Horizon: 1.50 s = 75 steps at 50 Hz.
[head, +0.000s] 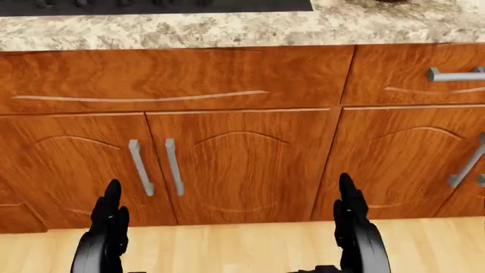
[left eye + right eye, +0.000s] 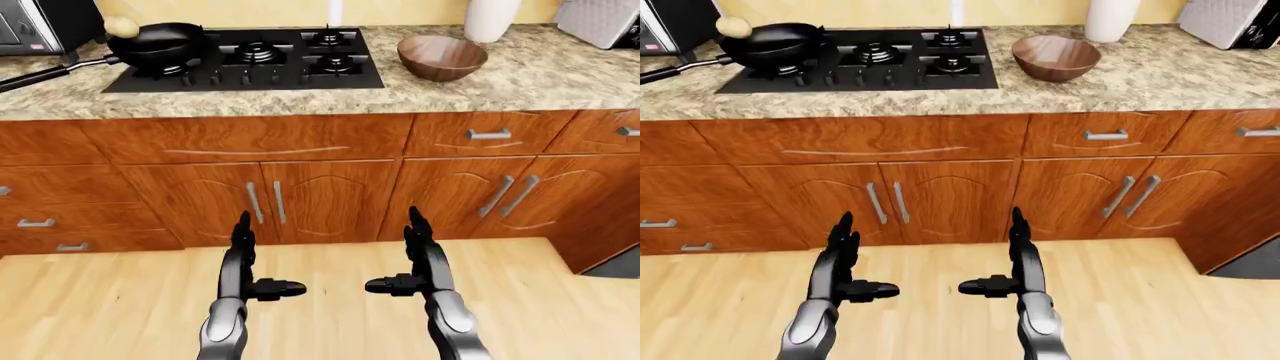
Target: Pick the potato from the pan and place it in the bowl.
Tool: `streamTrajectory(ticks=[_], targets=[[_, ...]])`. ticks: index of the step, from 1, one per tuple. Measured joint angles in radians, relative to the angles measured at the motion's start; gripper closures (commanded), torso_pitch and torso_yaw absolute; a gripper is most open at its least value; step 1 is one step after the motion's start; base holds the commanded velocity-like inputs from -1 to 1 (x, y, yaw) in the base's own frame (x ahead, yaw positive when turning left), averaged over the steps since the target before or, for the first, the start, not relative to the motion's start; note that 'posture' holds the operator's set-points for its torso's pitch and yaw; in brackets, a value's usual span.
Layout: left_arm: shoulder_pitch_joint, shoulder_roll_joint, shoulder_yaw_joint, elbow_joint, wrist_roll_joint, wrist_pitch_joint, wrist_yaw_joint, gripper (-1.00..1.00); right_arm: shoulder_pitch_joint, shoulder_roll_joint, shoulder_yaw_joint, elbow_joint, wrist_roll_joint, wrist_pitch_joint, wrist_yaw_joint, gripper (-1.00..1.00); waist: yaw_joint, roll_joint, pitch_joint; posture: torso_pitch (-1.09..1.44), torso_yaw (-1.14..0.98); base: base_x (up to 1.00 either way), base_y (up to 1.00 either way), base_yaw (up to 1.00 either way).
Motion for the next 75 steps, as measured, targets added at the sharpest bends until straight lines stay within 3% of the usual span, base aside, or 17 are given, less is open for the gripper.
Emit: streamTrajectory(ticks=[3,5,21,28,31,34,37,39,49,51,55,59,62,63,67,71,75], targets=[[-0.020,0.001,0.001,-0.045,0.003,-0.037,0.004,-1.00,-0.019,-0.006,-0.005,-0.045,-0.002,-0.039,0.001,-1.00,0.006,-0.003,-0.061,0.00,0.00,0.00,0.00,0.00],[-0.023,-0.003,-0.007,-0.035,0.009,-0.063,0.007,-1.00,-0.029,-0.004,-0.006,-0.028,-0.003,-0.068,0.000,-1.00,0.007,-0.010,-0.042,0.00,0.00,0.00,0.00,0.00],[0.007,-0.010,-0.032,-0.029,0.044,-0.060,0.016,-1.00,-0.018,-0.006,-0.007,-0.007,-0.015,-0.073,-0.014,-1.00,0.007,-0.006,-0.072,0.00,0.00,0.00,0.00,0.00],[0.018,-0.018,-0.048,-0.047,0.047,-0.044,0.011,-1.00,-0.008,-0.013,-0.020,0.000,-0.023,-0.062,-0.021,-1.00,-0.008,-0.014,-0.063,0.00,0.00,0.00,0.29,0.00],[0.012,-0.016,-0.043,-0.060,0.045,-0.044,0.010,-1.00,-0.014,-0.013,-0.021,-0.003,-0.027,-0.065,-0.025,-1.00,-0.007,0.009,-0.063,0.00,0.00,0.00,0.32,0.00],[0.011,-0.015,-0.041,-0.066,0.046,-0.051,0.013,-1.00,-0.017,-0.012,-0.015,-0.021,-0.029,-0.072,-0.024,-1.00,-0.008,0.073,-0.057,0.00,0.00,0.00,0.32,0.00],[0.019,-0.005,-0.024,-0.049,0.047,-0.043,0.017,-1.00,-0.012,0.002,0.009,-0.006,-0.032,-0.067,-0.018,-1.00,0.012,0.069,-0.051,0.00,0.00,0.00,0.32,0.00],[0.031,-0.006,-0.023,-0.065,0.050,-0.032,0.021,-1.00,-0.006,0.002,0.015,-0.003,-0.033,-0.059,-0.014,-1.00,0.015,0.057,-0.051,0.00,0.00,0.00,0.32,0.00],[0.028,-0.012,-0.043,-0.072,0.053,-0.043,0.016,-1.00,-0.011,-0.003,0.000,-0.026,-0.035,-0.065,-0.018,-1.00,-0.002,-0.066,-0.044,0.00,0.00,0.00,0.32,0.00],[0.027,-0.020,-0.051,-0.062,0.054,-0.043,0.016,-1.00,-0.013,-0.010,-0.007,-0.015,-0.036,-0.063,-0.018,-1.00,-0.017,-0.051,-0.042,0.00,0.00,0.00,0.32,0.00],[0.035,-0.021,-0.061,-0.058,0.052,-0.033,0.008,-1.00,-0.002,-0.011,-0.015,-0.001,-0.038,-0.054,-0.021,-1.00,-0.017,-0.051,-0.056,0.00,0.00,0.00,0.32,0.00],[0.029,-0.021,-0.059,-0.081,0.052,-0.041,0.010,-1.00,-0.008,-0.012,-0.013,-0.015,-0.037,-0.061,-0.017,-1.00,-0.015,0.006,-0.042,0.00,0.00,0.00,0.32,0.00],[0.031,-0.022,-0.062,-0.088,0.053,-0.047,0.011,-1.00,-0.010,-0.012,-0.011,-0.021,-0.037,-0.066,-0.015,-1.00,-0.013,0.071,-0.047,0.00,0.00,0.00,0.32,0.00],[0.029,-0.014,-0.057,-0.082,0.053,-0.047,0.011,-1.00,-0.013,-0.004,-0.007,-0.017,-0.038,-0.067,-0.015,-1.00,-0.006,0.071,-0.051,0.00,0.00,0.00,0.32,0.00],[0.038,-0.009,-0.032,-0.062,0.053,-0.039,0.021,-1.00,-0.009,0.003,0.023,0.003,-0.044,-0.061,-0.004,-1.00,0.012,0.044,-0.047,0.00,0.00,0.00,0.52,0.00],[0.029,-0.011,-0.041,-0.080,0.050,-0.040,0.019,-1.00,-0.014,-0.003,0.008,-0.015,-0.045,-0.064,-0.002,-1.00,0.003,-0.064,-0.010,0.00,0.00,0.00,0.75,0.00],[0.032,-0.022,-0.068,-0.047,0.047,-0.030,0.006,-1.00,0.000,-0.014,-0.020,-0.004,-0.047,-0.053,-0.014,-1.00,-0.026,-0.071,-0.041,0.00,0.00,0.00,0.71,0.00]])
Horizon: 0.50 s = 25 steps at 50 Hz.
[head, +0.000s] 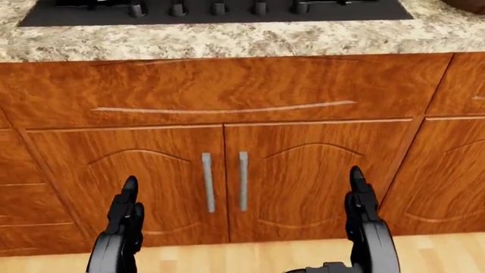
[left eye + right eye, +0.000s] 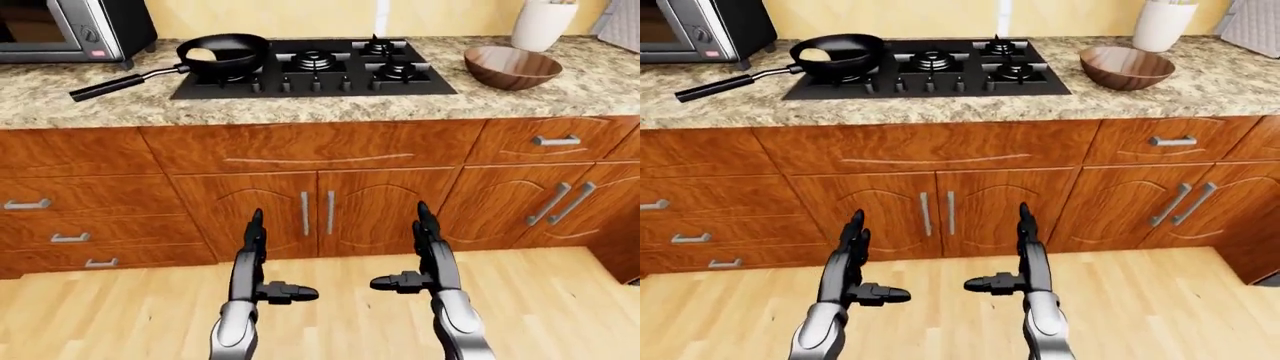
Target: Pick the potato from the pan and place it in the bowl.
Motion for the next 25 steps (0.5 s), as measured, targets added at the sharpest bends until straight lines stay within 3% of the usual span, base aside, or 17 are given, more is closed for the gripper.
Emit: streamTrajectory(ticks=[2,4,6,8,9,13,17,25], targets=[[0.002,0.003,0.009,-0.028,-0.004,0.014,-0.004,-1.00,0.009,0.001,0.002,-0.037,0.002,0.011,0.000,-1.00,0.000,0.009,-0.007,0.00,0.00,0.00,0.71,0.00],[-0.005,0.005,0.020,-0.049,-0.005,0.008,-0.001,-1.00,0.003,0.001,0.005,-0.053,0.003,0.002,0.001,-1.00,-0.001,0.040,-0.002,0.00,0.00,0.00,0.68,0.00],[-0.012,0.004,0.023,-0.053,-0.005,-0.004,0.003,-1.00,0.001,0.001,0.007,-0.055,0.004,-0.004,0.003,-1.00,-0.003,0.080,0.002,0.00,0.00,0.00,0.57,0.00],[-0.012,0.003,0.019,-0.054,-0.005,-0.012,0.004,-1.00,0.004,0.001,0.008,-0.061,0.005,-0.002,0.005,-1.00,0.001,0.139,0.000,0.00,0.00,0.00,0.51,0.00],[-0.013,0.011,0.022,-0.049,-0.005,-0.012,0.004,-1.00,0.003,0.010,0.011,-0.061,0.005,-0.001,0.006,-1.00,0.009,0.154,-0.006,0.00,0.00,0.00,0.50,0.00],[-0.002,0.018,0.052,-0.015,-0.006,0.003,0.011,-1.00,0.005,0.019,0.043,-0.017,0.001,0.008,0.013,-1.00,0.037,0.127,-0.003,0.00,0.00,0.00,0.51,0.00],[-0.006,0.013,0.038,-0.013,-0.006,-0.004,0.012,-1.00,-0.003,0.014,0.031,-0.020,-0.003,0.006,0.010,-1.00,0.034,0.074,0.004,0.00,0.00,0.00,0.50,0.00],[-0.010,0.010,0.030,-0.020,-0.003,-0.017,0.008,-1.00,-0.006,0.011,0.026,-0.031,-0.001,-0.012,0.007,-1.00,0.020,0.009,0.001,0.00,0.00,0.00,0.48,0.00]])
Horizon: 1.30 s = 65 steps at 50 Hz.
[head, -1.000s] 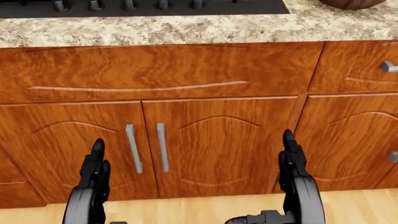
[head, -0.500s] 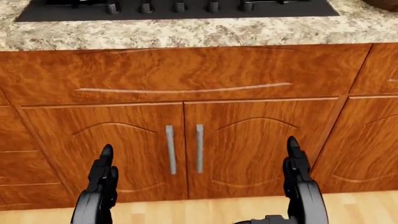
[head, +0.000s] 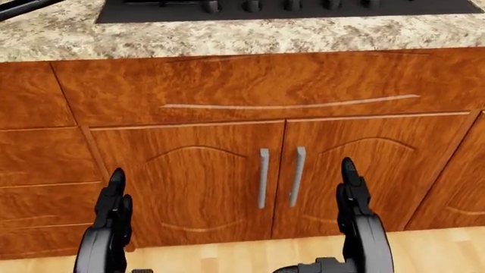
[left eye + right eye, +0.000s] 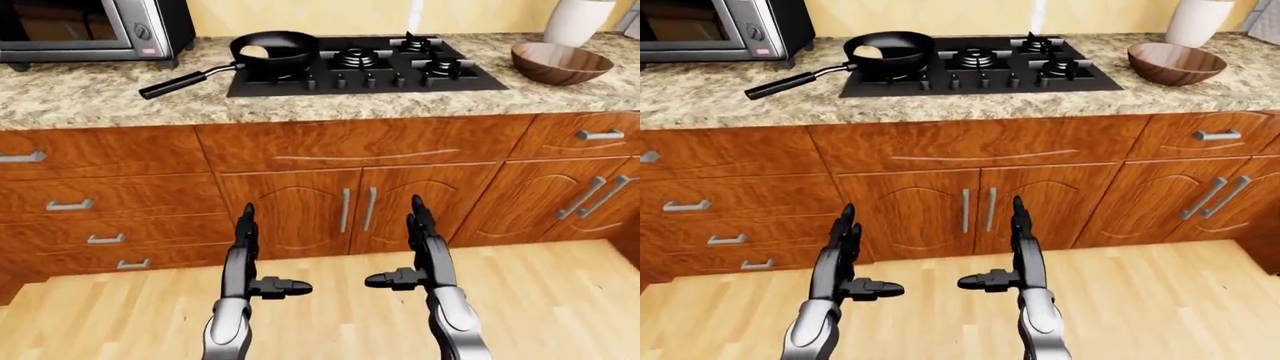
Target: Pick the potato from the pan and place it in the bowl.
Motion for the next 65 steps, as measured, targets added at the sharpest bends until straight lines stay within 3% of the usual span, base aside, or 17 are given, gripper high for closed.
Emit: streamTrajectory(ticks=[2,6,10,12,16,26,28,32,36,39,42,47,52,57,60,63,65], targets=[[0.002,-0.006,-0.010,0.010,-0.001,0.003,-0.002,-1.00,0.001,-0.005,-0.010,0.017,-0.001,0.002,-0.003,-1.00,-0.011,0.021,0.001,0.00,0.00,0.00,0.44,0.00],[0.008,-0.009,-0.019,0.025,0.002,0.002,-0.004,-1.00,0.008,-0.007,-0.017,0.027,0.000,0.011,-0.006,-1.00,-0.011,0.018,-0.015,0.00,0.00,0.00,0.43,0.00],[0.005,-0.010,-0.025,-0.003,0.003,-0.003,-0.007,-1.00,0.002,-0.009,-0.016,0.001,0.000,0.001,-0.006,-1.00,-0.014,0.093,0.003,0.00,0.00,0.00,0.40,0.00],[0.001,-0.001,-0.016,-0.007,0.001,-0.005,-0.006,-1.00,-0.006,0.000,-0.011,0.004,-0.001,-0.002,-0.006,-1.00,-0.002,0.128,-0.009,0.00,0.00,0.00,0.40,0.00],[0.012,0.005,0.013,0.010,0.003,0.003,0.006,-1.00,0.003,0.008,0.022,0.024,-0.001,0.008,0.008,-1.00,0.022,0.111,-0.008,0.00,0.00,0.00,0.40,0.00],[0.001,-0.001,-0.007,0.004,0.004,-0.002,-0.001,-1.00,-0.005,-0.001,-0.002,0.000,0.000,0.000,0.000,-1.00,0.002,-0.011,0.000,0.00,0.00,0.00,0.40,0.00],[0.000,-0.008,-0.015,0.016,0.004,-0.004,0.000,-1.00,-0.002,-0.007,-0.011,0.010,0.000,0.003,-0.001,-1.00,-0.010,0.008,0.002,0.00,0.00,0.00,0.39,0.00],[0.008,-0.009,-0.023,0.020,0.005,0.005,-0.004,-1.00,0.007,-0.008,-0.017,0.011,-0.002,0.016,-0.006,-1.00,-0.011,0.010,-0.015,0.00,0.00,0.00,0.40,0.00],[-0.001,-0.010,-0.021,0.004,0.004,-0.005,-0.003,-1.00,0.003,-0.008,-0.015,-0.007,-0.002,0.008,-0.006,-1.00,-0.013,0.076,0.000,0.00,0.00,0.00,0.40,0.00],[-0.001,-0.004,-0.017,0.000,0.002,-0.008,-0.003,-1.00,0.001,-0.002,-0.010,-0.013,-0.001,0.005,-0.004,-1.00,-0.005,0.136,-0.012,0.00,0.00,0.00,0.40,0.00],[0.005,0.005,0.010,0.020,0.001,0.000,0.004,-1.00,0.008,0.009,0.017,0.001,-0.002,0.012,0.003,-1.00,0.013,0.126,-0.007,0.00,0.00,0.00,0.40,0.00],[0.003,0.002,0.005,0.002,-0.004,0.011,0.004,-1.00,0.017,0.003,0.001,-0.032,0.000,0.023,0.004,-1.00,0.012,0.072,0.003,0.00,0.00,0.00,0.24,0.00],[-0.008,0.001,0.007,-0.003,-0.026,0.021,-0.013,-1.00,0.003,0.013,-0.026,-0.063,0.022,0.024,-0.019,-1.00,0.014,0.069,-0.005,0.00,0.00,0.00,0.00,0.00],[-0.074,0.014,0.058,-0.107,-0.075,0.172,-0.005,-1.00,-0.057,-0.013,-0.070,-0.075,0.078,0.079,-0.062,-1.00,0.029,0.063,0.001,0.00,0.00,0.00,0.00,0.00],[-0.165,0.028,0.092,-0.232,-0.138,0.357,0.024,-1.00,-0.152,-0.061,-0.122,-0.094,0.122,0.187,-0.081,-1.00,0.039,0.048,0.008,0.00,0.00,0.00,0.00,0.00],[-0.340,0.079,0.133,-0.248,-0.165,0.515,0.085,-1.00,-0.265,-0.116,-0.167,-0.134,0.163,0.306,-0.100,-1.00,0.044,0.007,-0.007,0.00,0.00,0.00,0.00,0.00],[-0.438,0.105,0.144,-0.177,-0.171,0.572,0.108,-1.00,-0.327,-0.152,-0.180,-0.153,0.182,0.377,-0.105,-1.00,0.039,0.026,-0.014,0.00,0.00,0.00,0.00,0.00]])
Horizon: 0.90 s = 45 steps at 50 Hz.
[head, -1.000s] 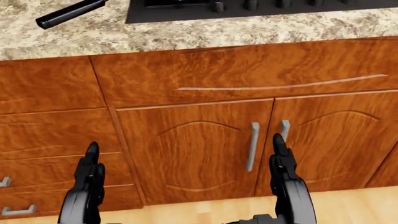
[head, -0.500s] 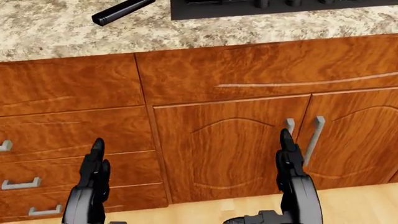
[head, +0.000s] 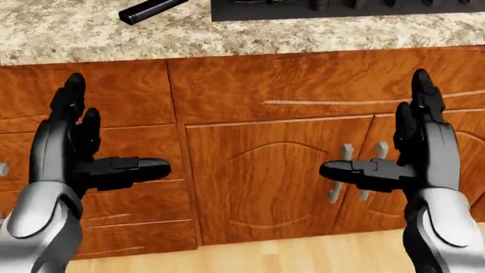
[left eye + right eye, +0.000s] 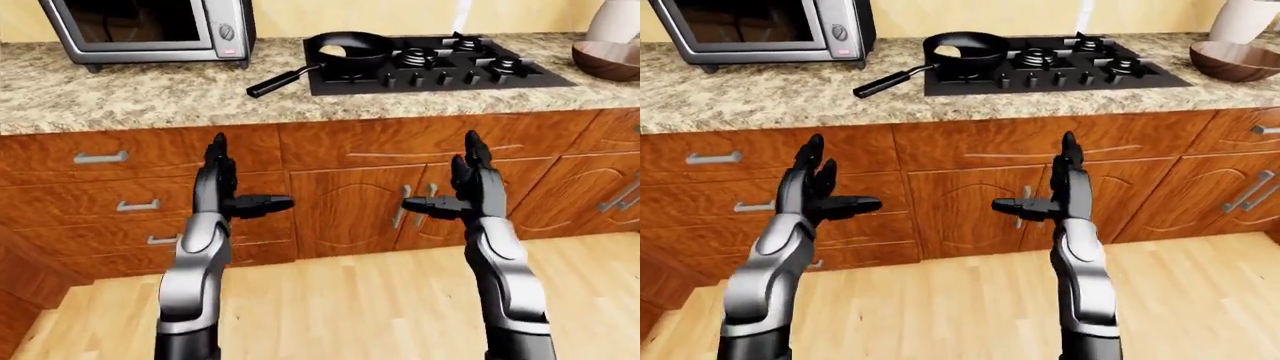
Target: Pick the potato from the pan and place it in the bowl.
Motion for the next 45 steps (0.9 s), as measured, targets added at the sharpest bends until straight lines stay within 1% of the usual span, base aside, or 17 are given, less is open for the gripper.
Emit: streamTrajectory(ticks=[1,3,5,7,10,13,16,18,20,23,26,29,31,33,38,42,45], targets=[[-0.037,0.011,0.000,0.025,-0.005,0.031,0.007,-1.00,-0.022,-0.019,0.001,-0.030,0.007,0.053,0.003,-1.00,-0.002,0.009,-0.005,0.00,0.00,0.00,0.00,0.00],[-0.119,0.030,0.005,0.041,-0.023,0.115,0.023,-1.00,-0.083,-0.050,0.008,-0.085,0.011,0.166,0.018,-1.00,-0.011,0.020,-0.007,0.00,0.00,0.00,0.00,0.00],[-0.209,0.053,0.004,0.042,-0.046,0.196,0.038,-1.00,-0.175,-0.091,0.014,-0.087,0.006,0.262,0.036,-1.00,-0.017,0.028,-0.003,0.00,0.00,0.00,0.00,0.00],[-0.295,0.081,0.001,0.058,-0.063,0.246,0.046,-1.00,-0.277,-0.133,0.003,-0.051,0.007,0.338,0.059,-1.00,-0.021,0.032,-0.003,0.00,0.00,0.00,0.00,0.00],[-0.388,0.121,0.018,0.120,-0.077,0.264,0.051,-1.00,-0.412,-0.192,-0.002,0.040,-0.003,0.395,0.088,-1.00,-0.027,0.036,-0.006,0.00,0.00,0.00,0.00,0.00],[-0.446,0.154,0.038,0.215,-0.083,0.255,0.057,-1.00,-0.525,-0.232,0.001,0.158,-0.017,0.410,0.119,-1.00,-0.030,0.036,-0.006,0.00,0.00,0.00,0.00,0.00],[-0.484,0.178,0.028,0.278,-0.076,0.260,0.062,-1.00,-0.606,-0.251,0.012,0.257,-0.033,0.411,0.144,-1.00,-0.031,0.031,0.000,0.00,0.00,0.00,0.00,0.00],[-0.514,0.185,0.015,0.305,-0.065,0.258,0.058,-1.00,-0.634,-0.255,0.024,0.296,-0.045,0.409,0.159,-1.00,-0.029,0.027,0.005,0.00,0.00,0.00,0.00,0.00],[-0.541,0.178,0.007,0.369,-0.052,0.217,0.052,-1.00,-0.655,-0.253,0.032,0.324,-0.051,0.419,0.175,-1.00,-0.026,0.026,0.006,0.00,0.00,0.00,0.00,0.00],[-0.543,0.171,-0.018,0.392,-0.024,0.203,0.037,-1.00,-0.692,-0.254,0.031,0.362,-0.049,0.423,0.194,-1.00,-0.026,0.026,0.011,0.00,0.00,0.00,0.00,0.00],[-0.552,0.179,-0.008,0.353,-0.016,0.245,0.024,-1.00,-0.698,-0.251,0.042,0.369,-0.061,0.410,0.200,-1.00,-0.028,0.023,0.015,0.00,0.00,0.00,0.00,0.00],[-0.577,0.198,0.005,0.338,-0.007,0.264,0.016,-1.00,-0.696,-0.262,0.044,0.328,-0.071,0.448,0.213,-1.00,-0.025,0.024,0.018,0.00,0.00,0.00,0.00,0.00],[-0.601,0.211,0.016,0.343,0.000,0.275,0.015,-1.00,-0.712,-0.271,0.039,0.332,-0.079,0.458,0.222,-1.00,-0.025,0.025,0.018,0.00,0.00,0.00,0.00,0.00],[-0.624,0.223,0.022,0.340,0.005,0.291,0.015,-1.00,-0.740,-0.283,0.050,0.359,-0.097,0.460,0.235,-1.00,-0.026,0.027,0.018,0.00,0.00,0.00,0.00,0.00],[-0.685,0.242,0.020,0.322,0.008,0.329,0.010,-1.00,-0.806,-0.278,0.060,0.367,-0.126,0.484,0.269,-1.00,-0.028,0.031,0.019,0.00,0.00,0.00,0.00,0.00],[-0.690,0.244,0.014,0.314,0.007,0.345,0.002,-1.00,-0.823,-0.264,0.073,0.397,-0.144,0.470,0.292,-1.00,-0.025,0.033,0.020,0.00,0.00,0.16,0.00,0.00],[-0.699,0.254,0.022,0.320,0.012,0.354,0.000,-1.00,-0.826,-0.259,0.075,0.415,-0.157,0.464,0.306,-1.00,-0.022,0.021,0.027,0.00,0.00,0.25,0.00,0.00]])
